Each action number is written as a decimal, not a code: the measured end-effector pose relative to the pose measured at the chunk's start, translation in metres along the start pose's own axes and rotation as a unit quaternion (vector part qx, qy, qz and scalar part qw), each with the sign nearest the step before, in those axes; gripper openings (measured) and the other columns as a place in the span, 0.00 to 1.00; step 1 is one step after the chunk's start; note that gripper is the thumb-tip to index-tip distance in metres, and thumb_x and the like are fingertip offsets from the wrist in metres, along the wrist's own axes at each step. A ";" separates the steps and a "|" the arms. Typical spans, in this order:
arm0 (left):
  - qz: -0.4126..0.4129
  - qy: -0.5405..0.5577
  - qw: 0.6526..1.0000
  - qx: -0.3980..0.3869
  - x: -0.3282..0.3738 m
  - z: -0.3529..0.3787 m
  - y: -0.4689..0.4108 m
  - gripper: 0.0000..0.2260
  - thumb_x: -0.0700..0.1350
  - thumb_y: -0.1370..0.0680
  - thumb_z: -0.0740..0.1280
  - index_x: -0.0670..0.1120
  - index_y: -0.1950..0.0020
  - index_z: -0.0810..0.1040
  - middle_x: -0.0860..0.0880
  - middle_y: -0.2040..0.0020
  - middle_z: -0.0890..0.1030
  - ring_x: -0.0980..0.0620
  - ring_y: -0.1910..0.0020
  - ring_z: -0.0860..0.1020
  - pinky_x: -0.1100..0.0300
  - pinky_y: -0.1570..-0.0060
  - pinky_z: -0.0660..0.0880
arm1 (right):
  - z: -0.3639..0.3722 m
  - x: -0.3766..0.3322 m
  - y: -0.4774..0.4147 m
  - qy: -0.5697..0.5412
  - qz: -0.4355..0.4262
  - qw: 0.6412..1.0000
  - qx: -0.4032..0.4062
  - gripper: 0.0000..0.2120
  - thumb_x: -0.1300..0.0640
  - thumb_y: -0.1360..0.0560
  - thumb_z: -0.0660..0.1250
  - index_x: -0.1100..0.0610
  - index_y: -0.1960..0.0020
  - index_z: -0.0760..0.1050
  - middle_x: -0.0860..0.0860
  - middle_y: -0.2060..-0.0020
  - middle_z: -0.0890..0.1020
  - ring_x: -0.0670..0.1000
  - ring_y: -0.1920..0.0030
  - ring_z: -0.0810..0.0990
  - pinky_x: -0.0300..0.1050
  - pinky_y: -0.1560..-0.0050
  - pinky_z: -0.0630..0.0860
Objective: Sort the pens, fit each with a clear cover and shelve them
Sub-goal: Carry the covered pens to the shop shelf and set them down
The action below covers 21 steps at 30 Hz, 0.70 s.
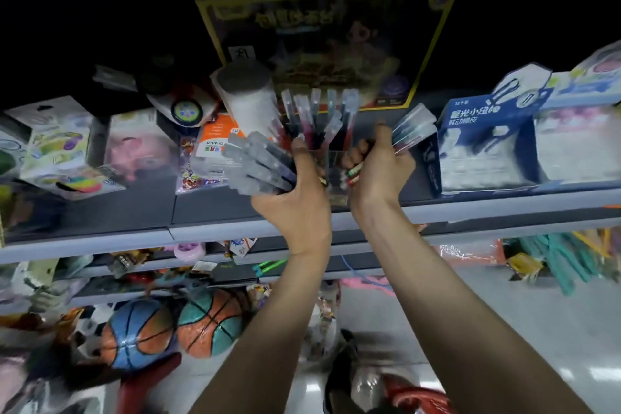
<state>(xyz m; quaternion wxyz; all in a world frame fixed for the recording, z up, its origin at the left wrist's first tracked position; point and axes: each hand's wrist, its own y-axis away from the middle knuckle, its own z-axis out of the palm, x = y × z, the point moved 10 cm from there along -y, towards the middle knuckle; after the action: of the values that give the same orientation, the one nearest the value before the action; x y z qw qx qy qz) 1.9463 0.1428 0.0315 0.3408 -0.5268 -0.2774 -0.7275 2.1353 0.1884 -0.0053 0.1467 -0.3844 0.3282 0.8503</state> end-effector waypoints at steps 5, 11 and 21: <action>0.062 0.015 0.997 -0.048 0.000 0.030 -0.006 0.13 0.34 0.23 0.74 0.54 0.50 0.81 0.66 0.57 0.85 0.67 0.53 0.83 0.67 0.53 0.77 | 0.012 -0.011 -0.011 -0.009 -0.071 0.997 0.004 0.17 0.59 0.18 0.65 0.55 0.63 0.65 0.52 0.74 0.66 0.51 0.74 0.63 0.45 0.72 0.60; 0.066 -0.011 0.992 -0.109 -0.016 0.044 -0.012 0.07 0.38 0.24 0.74 0.49 0.52 0.88 0.54 0.56 0.88 0.58 0.55 0.85 0.55 0.56 0.83 | 0.024 -0.025 -0.011 0.032 -0.178 0.983 -0.036 0.16 0.58 0.16 0.65 0.59 0.62 0.69 0.56 0.73 0.69 0.53 0.73 0.67 0.50 0.71 0.65; 0.076 -0.108 0.974 -0.183 -0.049 0.049 -0.020 0.12 0.47 0.23 0.76 0.40 0.45 0.85 0.46 0.48 0.87 0.44 0.47 0.86 0.38 0.47 0.82 | 0.024 -0.027 -0.001 0.175 -0.280 0.941 -0.074 0.08 0.55 0.17 0.68 0.59 0.51 0.78 0.49 0.63 0.82 0.47 0.60 0.82 0.50 0.56 0.80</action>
<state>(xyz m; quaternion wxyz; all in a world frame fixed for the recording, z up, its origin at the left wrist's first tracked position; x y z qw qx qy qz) 1.9693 0.2025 -0.0018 0.2615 -0.6752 -0.1337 -0.6766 2.1402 0.2053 0.0268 0.2907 -0.6134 0.1640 0.7157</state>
